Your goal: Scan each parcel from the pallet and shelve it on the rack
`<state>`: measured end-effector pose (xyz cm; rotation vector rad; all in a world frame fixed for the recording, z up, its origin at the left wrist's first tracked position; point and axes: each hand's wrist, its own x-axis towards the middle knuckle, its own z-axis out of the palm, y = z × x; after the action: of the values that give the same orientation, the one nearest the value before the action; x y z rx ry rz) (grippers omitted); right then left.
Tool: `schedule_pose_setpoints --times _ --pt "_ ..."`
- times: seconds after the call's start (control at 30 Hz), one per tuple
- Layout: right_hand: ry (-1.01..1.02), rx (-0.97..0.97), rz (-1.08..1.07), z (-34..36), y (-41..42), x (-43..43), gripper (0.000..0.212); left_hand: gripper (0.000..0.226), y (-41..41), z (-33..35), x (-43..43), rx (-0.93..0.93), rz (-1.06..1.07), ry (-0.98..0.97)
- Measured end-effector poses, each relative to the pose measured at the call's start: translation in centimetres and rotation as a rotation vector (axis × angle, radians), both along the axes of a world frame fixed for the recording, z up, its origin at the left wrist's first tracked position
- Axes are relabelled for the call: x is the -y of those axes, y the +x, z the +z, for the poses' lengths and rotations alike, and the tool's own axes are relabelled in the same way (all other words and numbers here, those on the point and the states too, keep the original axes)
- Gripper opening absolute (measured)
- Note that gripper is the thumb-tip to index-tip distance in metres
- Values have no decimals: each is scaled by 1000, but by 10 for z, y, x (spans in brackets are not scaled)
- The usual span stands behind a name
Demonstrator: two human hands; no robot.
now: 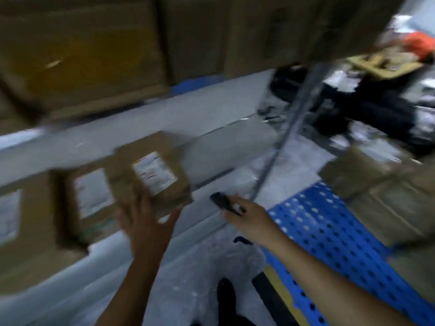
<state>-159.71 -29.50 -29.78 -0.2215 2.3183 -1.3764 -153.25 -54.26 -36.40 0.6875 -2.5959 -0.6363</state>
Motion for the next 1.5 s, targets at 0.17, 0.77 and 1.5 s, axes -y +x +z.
schedule_pose_setpoints --times 0.17,0.77,1.5 --pt "33 -3 -372 1 76 -100 47 82 -11 -17 -75 -219 -274 31" --pt "149 -70 -1314 -14 221 -435 71 79 -24 -18 -496 235 -1353 446" --pt "-54 121 -1232 -39 240 -482 56 68 31 -14 -549 270 -1148 643"
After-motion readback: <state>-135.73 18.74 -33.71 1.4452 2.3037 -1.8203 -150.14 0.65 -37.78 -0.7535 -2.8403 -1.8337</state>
